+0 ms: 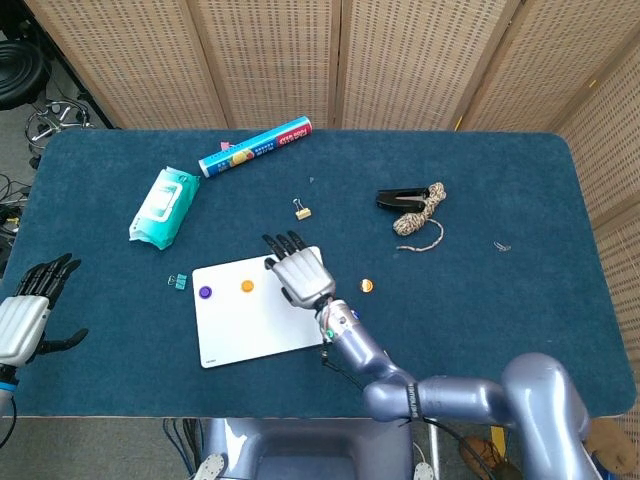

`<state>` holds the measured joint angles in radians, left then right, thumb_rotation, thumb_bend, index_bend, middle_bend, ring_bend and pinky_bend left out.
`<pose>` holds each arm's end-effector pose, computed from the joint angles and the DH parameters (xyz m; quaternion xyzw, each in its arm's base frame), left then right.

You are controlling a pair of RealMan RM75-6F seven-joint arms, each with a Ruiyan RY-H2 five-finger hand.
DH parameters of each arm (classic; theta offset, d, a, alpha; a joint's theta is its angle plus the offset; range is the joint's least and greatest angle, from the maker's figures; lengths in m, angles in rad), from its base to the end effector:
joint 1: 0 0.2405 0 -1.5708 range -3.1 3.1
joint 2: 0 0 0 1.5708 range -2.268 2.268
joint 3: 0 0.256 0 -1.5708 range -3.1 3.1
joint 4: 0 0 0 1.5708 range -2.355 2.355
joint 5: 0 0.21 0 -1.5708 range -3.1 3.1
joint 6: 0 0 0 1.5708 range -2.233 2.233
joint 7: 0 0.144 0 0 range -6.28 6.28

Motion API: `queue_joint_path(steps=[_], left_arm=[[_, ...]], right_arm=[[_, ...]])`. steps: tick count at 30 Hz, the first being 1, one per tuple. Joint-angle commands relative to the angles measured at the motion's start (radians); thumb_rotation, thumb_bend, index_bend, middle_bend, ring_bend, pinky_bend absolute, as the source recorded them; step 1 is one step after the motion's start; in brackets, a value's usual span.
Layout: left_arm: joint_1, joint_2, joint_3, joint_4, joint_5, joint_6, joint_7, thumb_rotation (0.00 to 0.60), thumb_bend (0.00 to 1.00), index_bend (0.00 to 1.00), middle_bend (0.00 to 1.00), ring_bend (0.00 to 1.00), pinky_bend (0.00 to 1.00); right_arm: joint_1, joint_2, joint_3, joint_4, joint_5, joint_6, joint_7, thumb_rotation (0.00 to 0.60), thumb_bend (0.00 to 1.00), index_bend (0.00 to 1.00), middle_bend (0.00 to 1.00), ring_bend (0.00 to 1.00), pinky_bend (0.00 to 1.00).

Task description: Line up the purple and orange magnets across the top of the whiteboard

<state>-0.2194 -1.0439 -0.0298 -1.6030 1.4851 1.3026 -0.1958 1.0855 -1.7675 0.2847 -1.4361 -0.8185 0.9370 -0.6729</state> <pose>-0.3074 0.2178 0.1601 -0.6230 -0.4433 -0.3901 0.5131 -0.0067 -0.3568 -0.0747 0.7920 -0.3070 0.3771 0.3692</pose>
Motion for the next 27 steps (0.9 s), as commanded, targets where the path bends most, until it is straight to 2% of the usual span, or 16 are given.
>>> queue_joint_path(steps=[1,7,11,19,27], left_arm=[[-0.001,-0.006,0.003,-0.001,0.002,-0.002,0.013,0.600,0.20,0.00,0.00,0.00,0.00],[-0.001,-0.015,0.007,-0.002,0.005,-0.001,0.035,0.600,0.20,0.00,0.00,0.00,0.00],[0.001,-0.019,0.008,-0.003,0.006,0.003,0.047,0.600,0.20,0.00,0.00,0.00,0.00],[0.002,-0.026,0.013,-0.004,0.008,0.002,0.063,0.600,0.20,0.00,0.00,0.00,0.00],[0.004,-0.030,0.016,-0.004,0.011,0.008,0.071,0.600,0.20,0.00,0.00,0.00,0.00]], right_arm=[[-0.085,0.103,-0.074,-0.108,-0.019,0.069,-0.019,0.600,0.44,0.28,0.00,0.00,0.00],[-0.140,0.157,-0.129,-0.158,-0.050,0.098,-0.002,0.600,0.42,0.30,0.00,0.00,0.00],[-0.169,0.180,-0.164,-0.179,-0.071,0.105,0.009,0.600,0.22,0.29,0.00,0.00,0.00],[-0.218,0.191,-0.208,-0.190,-0.122,0.117,0.047,0.600,0.19,0.32,0.00,0.00,0.00],[-0.236,0.173,-0.206,-0.152,-0.118,0.102,0.072,0.600,0.19,0.40,0.00,0.00,0.00]])
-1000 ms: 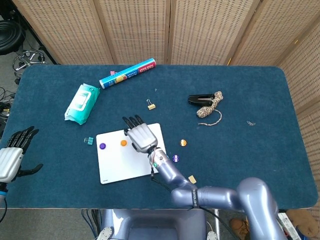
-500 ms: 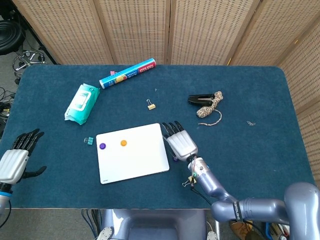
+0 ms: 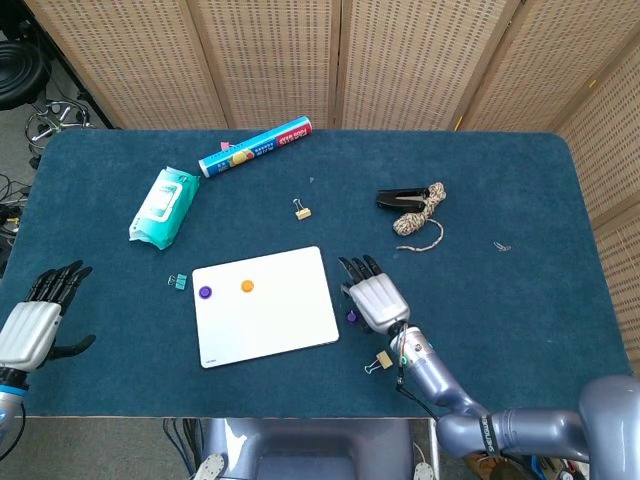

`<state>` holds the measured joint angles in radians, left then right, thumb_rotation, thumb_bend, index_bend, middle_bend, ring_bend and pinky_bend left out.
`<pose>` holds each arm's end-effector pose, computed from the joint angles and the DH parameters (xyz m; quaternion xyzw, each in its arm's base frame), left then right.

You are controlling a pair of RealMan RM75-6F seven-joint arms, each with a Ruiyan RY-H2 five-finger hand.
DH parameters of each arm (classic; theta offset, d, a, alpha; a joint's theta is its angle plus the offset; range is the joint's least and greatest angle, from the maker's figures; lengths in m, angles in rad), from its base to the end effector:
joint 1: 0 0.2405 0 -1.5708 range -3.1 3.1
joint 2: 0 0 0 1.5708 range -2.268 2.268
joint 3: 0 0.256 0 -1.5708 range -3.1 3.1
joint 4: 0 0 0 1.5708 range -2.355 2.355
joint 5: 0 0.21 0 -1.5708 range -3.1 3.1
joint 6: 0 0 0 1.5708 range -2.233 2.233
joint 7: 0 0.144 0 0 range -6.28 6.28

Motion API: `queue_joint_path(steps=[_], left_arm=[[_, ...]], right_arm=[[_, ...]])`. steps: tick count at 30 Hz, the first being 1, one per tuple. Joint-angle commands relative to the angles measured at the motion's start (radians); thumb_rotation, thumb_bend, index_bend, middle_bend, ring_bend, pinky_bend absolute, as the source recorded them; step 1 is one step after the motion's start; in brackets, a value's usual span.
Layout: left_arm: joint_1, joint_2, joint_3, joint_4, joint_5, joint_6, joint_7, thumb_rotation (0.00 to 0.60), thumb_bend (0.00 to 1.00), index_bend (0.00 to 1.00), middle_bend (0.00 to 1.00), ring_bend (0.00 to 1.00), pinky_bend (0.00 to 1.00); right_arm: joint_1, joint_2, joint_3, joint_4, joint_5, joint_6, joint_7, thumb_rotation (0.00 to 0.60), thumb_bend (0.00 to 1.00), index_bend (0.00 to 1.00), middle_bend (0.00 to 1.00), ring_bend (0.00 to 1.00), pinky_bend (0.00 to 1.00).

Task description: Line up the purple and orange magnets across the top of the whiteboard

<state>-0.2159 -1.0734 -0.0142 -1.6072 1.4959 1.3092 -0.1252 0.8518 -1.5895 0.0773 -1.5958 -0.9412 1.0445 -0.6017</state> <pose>-0.3049 0.2125 0.1476 -0.6381 -0.4319 -0.3774 0.5137 -0.1168 -0.3191 -0.0409 0.7903 -0.3312 0.3176 0.4060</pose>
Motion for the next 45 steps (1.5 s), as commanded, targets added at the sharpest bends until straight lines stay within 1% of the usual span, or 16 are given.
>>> queue_joint_path(steps=[1,7,11,21,45], left_arm=[[0.001,0.000,0.000,0.000,0.001,0.002,0.000,0.600,0.20,0.00,0.00,0.00,0.00],[0.001,0.000,0.002,-0.001,0.004,0.002,0.000,0.600,0.20,0.00,0.00,0.00,0.00],[0.000,0.002,0.004,-0.001,0.004,0.000,-0.002,0.600,0.20,0.00,0.00,0.00,0.00],[0.000,0.004,0.004,-0.002,0.004,0.001,-0.006,0.600,0.20,0.00,0.00,0.00,0.00],[0.000,0.002,0.005,-0.002,0.003,0.000,-0.003,0.600,0.20,0.00,0.00,0.00,0.00]], right_arm=[[-0.003,-0.008,0.001,0.012,0.010,-0.011,0.000,0.600,0.19,0.40,0.00,0.00,0.00],[-0.002,-0.019,0.004,0.034,0.036,-0.036,-0.010,0.600,0.19,0.41,0.00,0.00,0.00],[-0.002,-0.033,0.005,0.055,0.059,-0.060,-0.013,0.600,0.23,0.42,0.00,0.00,0.00],[0.001,-0.042,0.007,0.073,0.074,-0.078,-0.028,0.600,0.25,0.43,0.00,0.00,0.00],[0.008,-0.052,0.018,0.103,0.113,-0.118,-0.023,0.600,0.25,0.45,0.00,0.00,0.00]])
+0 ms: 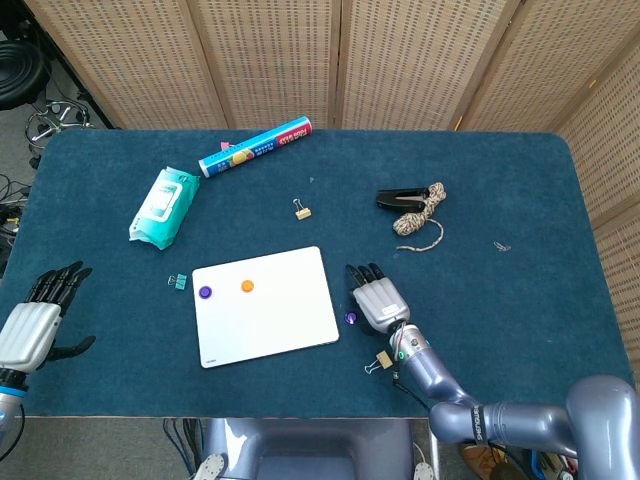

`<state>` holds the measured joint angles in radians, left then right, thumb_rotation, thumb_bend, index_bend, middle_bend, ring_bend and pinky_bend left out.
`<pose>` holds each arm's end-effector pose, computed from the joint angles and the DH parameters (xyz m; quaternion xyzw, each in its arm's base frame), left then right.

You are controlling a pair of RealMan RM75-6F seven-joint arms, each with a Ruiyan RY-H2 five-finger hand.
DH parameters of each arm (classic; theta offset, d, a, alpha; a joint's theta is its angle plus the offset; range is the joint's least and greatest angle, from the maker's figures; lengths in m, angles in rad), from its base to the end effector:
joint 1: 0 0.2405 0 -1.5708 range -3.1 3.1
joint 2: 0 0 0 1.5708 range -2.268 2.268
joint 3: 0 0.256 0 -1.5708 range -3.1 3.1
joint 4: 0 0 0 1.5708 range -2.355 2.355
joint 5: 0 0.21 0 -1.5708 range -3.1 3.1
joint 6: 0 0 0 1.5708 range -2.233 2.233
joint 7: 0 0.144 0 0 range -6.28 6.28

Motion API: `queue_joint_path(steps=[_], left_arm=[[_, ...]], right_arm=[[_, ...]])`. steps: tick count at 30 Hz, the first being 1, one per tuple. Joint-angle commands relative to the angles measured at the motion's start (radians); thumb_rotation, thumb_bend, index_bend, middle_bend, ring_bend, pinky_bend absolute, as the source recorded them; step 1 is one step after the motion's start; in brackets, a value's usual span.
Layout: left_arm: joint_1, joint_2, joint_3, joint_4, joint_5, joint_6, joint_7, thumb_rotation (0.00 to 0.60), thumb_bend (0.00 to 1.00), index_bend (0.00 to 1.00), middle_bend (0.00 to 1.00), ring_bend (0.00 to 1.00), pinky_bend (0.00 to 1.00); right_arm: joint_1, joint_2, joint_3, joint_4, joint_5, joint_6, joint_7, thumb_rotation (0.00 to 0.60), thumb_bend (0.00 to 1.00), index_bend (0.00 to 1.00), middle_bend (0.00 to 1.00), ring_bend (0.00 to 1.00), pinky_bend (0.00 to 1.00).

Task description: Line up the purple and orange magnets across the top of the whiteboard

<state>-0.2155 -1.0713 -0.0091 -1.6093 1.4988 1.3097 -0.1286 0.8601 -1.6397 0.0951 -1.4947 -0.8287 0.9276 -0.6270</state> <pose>-0.3049 0.2111 0.1473 -0.6390 -0.4336 -0.3767 0.5117 -0.1343 -0.3278 -0.0636 0.7964 -0.3666 0.2645 0.4016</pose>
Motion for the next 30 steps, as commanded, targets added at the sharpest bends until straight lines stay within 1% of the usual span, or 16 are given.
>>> queue_joint_path(steps=[1,13,18,22,30], left_arm=[[0.000,0.000,0.000,0.000,0.000,0.000,0.000,0.600,0.20,0.00,0.00,0.00,0.00],[0.000,0.000,0.000,0.000,-0.002,-0.001,0.000,0.600,0.20,0.00,0.00,0.00,0.00],[-0.001,-0.001,-0.001,0.001,-0.004,-0.002,0.000,0.600,0.20,0.00,0.00,0.00,0.00],[-0.001,-0.002,-0.001,0.001,-0.005,-0.003,0.002,0.600,0.20,0.00,0.00,0.00,0.00],[-0.001,-0.002,-0.001,0.001,-0.005,-0.003,0.005,0.600,0.20,0.00,0.00,0.00,0.00]], right_arm=[[0.000,-0.003,0.001,0.003,0.000,-0.001,0.003,0.600,0.26,0.45,0.00,0.00,0.00],[0.005,-0.019,0.007,0.024,0.002,-0.018,0.018,0.600,0.26,0.46,0.00,0.00,0.00],[0.007,-0.025,0.009,0.027,-0.003,-0.023,0.028,0.600,0.27,0.50,0.00,0.00,0.00],[0.003,-0.032,0.011,0.033,-0.022,-0.018,0.043,0.600,0.31,0.52,0.00,0.00,0.00],[-0.003,-0.035,0.013,0.038,-0.036,-0.012,0.056,0.600,0.33,0.53,0.00,0.00,0.00]])
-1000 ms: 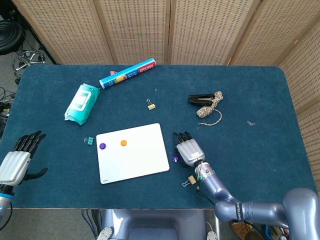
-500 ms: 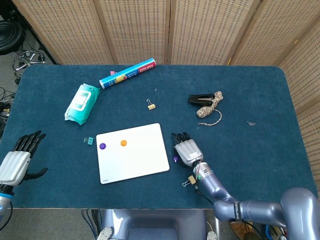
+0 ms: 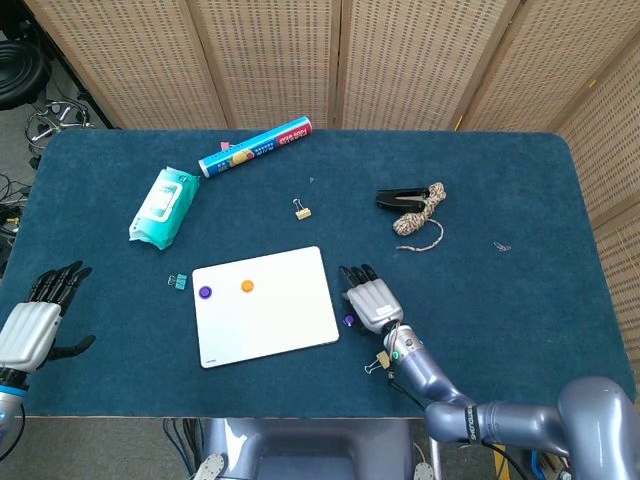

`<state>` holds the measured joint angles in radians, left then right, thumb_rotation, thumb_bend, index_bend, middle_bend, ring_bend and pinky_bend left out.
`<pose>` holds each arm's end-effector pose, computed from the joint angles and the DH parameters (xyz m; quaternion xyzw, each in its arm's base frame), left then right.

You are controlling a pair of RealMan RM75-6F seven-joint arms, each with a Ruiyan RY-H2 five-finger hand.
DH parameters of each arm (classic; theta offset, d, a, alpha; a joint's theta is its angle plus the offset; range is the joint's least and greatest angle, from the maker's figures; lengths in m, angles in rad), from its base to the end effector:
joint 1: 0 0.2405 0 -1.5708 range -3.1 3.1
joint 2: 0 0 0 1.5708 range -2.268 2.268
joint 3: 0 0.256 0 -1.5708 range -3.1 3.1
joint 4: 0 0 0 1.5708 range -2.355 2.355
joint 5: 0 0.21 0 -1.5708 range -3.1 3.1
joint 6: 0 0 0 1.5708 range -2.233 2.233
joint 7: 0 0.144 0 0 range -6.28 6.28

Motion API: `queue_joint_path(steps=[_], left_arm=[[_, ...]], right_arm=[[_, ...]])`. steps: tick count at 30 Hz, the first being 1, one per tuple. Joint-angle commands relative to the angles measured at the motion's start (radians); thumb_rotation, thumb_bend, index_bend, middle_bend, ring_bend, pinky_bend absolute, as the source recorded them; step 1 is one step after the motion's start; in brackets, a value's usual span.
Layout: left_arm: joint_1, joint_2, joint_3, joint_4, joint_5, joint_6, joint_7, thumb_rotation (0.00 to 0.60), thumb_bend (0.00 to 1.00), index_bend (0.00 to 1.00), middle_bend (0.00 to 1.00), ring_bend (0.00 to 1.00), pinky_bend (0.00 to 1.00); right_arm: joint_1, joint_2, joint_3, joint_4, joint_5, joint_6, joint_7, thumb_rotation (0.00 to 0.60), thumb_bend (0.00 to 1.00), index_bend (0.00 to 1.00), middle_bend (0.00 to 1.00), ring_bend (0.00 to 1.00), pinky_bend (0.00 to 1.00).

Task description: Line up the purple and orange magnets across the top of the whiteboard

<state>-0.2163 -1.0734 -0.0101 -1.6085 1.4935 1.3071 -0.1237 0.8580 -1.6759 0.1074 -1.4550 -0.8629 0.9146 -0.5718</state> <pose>-0.3055 0.2116 0.1468 -0.6386 -0.4339 -0.3749 0.5133 -0.1293 -0.3285 -0.0725 0.7910 -0.3781 0.2819 0.3897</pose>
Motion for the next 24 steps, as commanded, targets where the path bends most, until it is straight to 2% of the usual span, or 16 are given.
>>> queue_joint_path(steps=[1,8,12,24], left_arm=[[0.000,0.000,0.000,0.000,0.000,-0.001,0.000,0.600,0.20,0.00,0.00,0.00,0.00],[-0.001,-0.001,0.002,0.000,0.001,-0.003,0.003,0.600,0.20,0.00,0.00,0.00,0.00],[-0.002,-0.003,0.003,0.000,0.001,-0.006,0.007,0.600,0.20,0.00,0.00,0.00,0.00],[-0.003,-0.003,0.003,0.001,-0.002,-0.010,0.002,0.600,0.20,0.00,0.00,0.00,0.00]], right_arm=[[-0.002,0.002,0.003,-0.004,-0.003,0.003,0.004,0.600,0.34,0.53,0.00,0.00,0.00],[0.009,0.007,0.039,-0.020,-0.009,0.011,0.018,0.600,0.36,0.53,0.00,0.00,0.00],[0.042,-0.008,0.086,-0.010,0.001,0.001,0.020,0.600,0.38,0.54,0.00,0.00,0.00],[0.199,-0.116,0.201,0.151,0.085,-0.077,-0.024,0.600,0.40,0.55,0.00,0.00,0.00]])
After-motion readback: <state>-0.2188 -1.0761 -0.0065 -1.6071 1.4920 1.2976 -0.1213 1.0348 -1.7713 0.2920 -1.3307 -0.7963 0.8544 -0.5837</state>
